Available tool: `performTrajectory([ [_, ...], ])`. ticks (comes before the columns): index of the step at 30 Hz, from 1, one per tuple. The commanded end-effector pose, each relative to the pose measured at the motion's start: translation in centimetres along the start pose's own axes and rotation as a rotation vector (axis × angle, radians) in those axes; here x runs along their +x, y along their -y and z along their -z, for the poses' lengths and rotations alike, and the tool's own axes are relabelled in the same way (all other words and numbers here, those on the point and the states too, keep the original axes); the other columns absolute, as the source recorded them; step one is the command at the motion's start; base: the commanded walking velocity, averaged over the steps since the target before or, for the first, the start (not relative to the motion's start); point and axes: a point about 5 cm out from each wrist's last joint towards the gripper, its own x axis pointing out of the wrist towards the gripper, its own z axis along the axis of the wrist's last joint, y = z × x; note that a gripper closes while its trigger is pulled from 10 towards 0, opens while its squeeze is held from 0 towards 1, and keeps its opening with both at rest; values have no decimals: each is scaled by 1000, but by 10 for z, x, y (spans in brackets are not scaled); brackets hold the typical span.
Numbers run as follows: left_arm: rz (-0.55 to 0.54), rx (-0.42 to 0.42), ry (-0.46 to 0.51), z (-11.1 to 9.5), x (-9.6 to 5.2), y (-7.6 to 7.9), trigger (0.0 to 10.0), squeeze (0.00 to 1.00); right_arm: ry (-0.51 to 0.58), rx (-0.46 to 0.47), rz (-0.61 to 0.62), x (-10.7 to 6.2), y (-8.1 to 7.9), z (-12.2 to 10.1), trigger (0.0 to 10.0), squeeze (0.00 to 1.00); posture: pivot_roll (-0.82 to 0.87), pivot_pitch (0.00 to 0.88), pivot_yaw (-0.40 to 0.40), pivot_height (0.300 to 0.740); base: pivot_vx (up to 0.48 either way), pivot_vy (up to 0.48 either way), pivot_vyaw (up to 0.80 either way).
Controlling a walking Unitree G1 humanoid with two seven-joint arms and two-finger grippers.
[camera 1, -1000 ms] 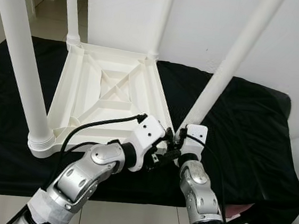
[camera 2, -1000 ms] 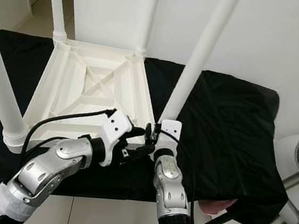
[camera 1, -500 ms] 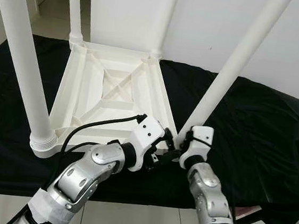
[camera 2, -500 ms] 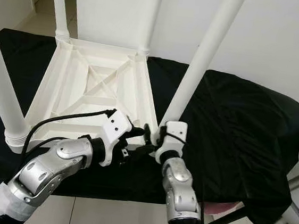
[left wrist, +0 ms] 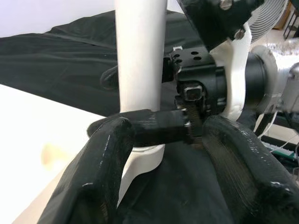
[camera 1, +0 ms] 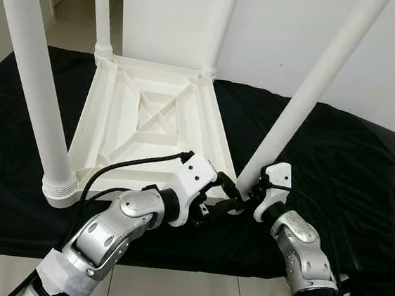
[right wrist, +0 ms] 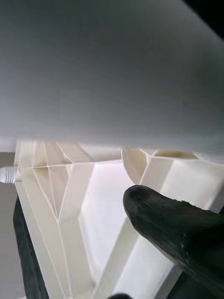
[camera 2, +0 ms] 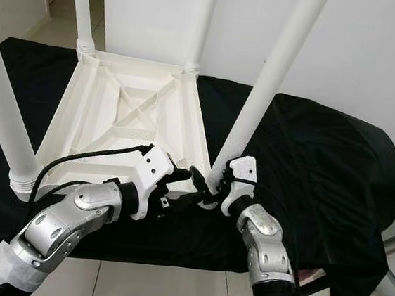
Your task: Building children table
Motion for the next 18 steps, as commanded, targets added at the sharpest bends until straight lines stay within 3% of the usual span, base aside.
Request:
performTrajectory([
  [1, 80, -1, 8, -2, 0, 5, 10000, 0, -6, -8, -43, -1, 6, 0, 10000, 0, 48, 0, -128, 740, 0, 0, 0],
  [7, 95, -6, -3, 0, -3, 8, 10000, 0, -34, -26, -135, 5, 9, 4, 10000, 0, 46, 0, -114, 740, 0, 0, 0],
  [8, 103, -6, -8, 0, -4, 10, 10000, 0, -41, -37, -157, 8, 9, 5, 9137, 0, 48, 0, -113, 740, 0, 0, 0],
  [11, 107, -6, -12, 1, -4, 11, 10000, 0, -44, -41, -167, 11, 9, 5, 9137, 0, 48, 0, -113, 740, 0, 0, 0],
  [12, 110, -4, -15, 1, -4, 11, 10000, 0, -48, -40, -181, 14, 8, 6, 157, 0, 50, 0, -116, 740, 0, 0, 0],
  [18, 107, -5, -12, 0, -4, 11, 10000, 0, -63, -10, -208, 17, 6, 11, 0, 0, 53, 0, -126, 740, 0, 0, 0],
])
